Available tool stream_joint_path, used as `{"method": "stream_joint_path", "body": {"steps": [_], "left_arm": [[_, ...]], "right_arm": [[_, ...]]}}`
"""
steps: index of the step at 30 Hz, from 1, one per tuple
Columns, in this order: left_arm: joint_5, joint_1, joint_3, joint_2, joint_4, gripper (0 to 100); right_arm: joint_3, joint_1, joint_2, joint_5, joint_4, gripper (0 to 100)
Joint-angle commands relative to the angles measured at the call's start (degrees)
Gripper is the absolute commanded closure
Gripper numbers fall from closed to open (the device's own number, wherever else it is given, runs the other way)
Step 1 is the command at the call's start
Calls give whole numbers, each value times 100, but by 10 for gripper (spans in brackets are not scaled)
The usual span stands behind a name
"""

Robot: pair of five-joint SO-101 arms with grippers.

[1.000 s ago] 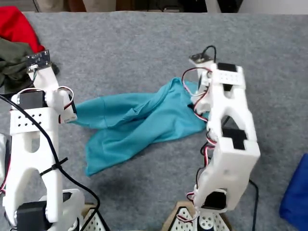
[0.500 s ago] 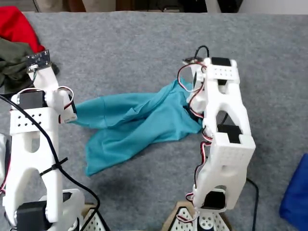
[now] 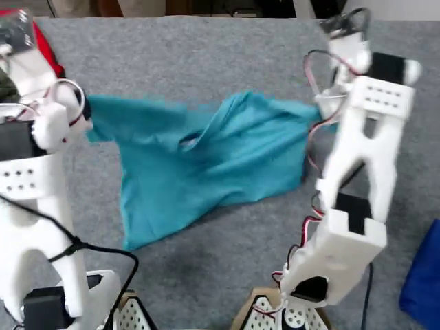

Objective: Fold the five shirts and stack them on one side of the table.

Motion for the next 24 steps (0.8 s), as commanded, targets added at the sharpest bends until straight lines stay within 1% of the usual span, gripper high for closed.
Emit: {"method": "stream_joint_path", "body": {"steps": [1, 3, 6, 11, 16, 19, 21, 24], "left_arm": [[35, 246, -1266, -22, 431, 980], [35, 440, -1732, -31, 738, 980], [44, 738, -2251, -31, 1055, 981], [62, 844, -2620, -31, 1371, 981], [70, 844, -2637, -31, 1486, 981], [316, 853, -2673, -31, 1451, 981], [466, 897, -2796, -13, 1442, 981], [747, 1327, -3182, 31, 1442, 981]], "right_arm": [[-725, 426, -453, 387, 44, 994], [-875, 541, -435, 642, 62, 994], [-725, 585, -418, 1046, 62, 994], [57, 549, -418, 1495, -44, 994], [1253, 760, -418, 1670, -774, 991], [1807, 813, -462, 1705, -1143, 989], [1886, 778, -470, 1670, -1169, 984], [1763, 787, -479, 1486, -1204, 911]]}}
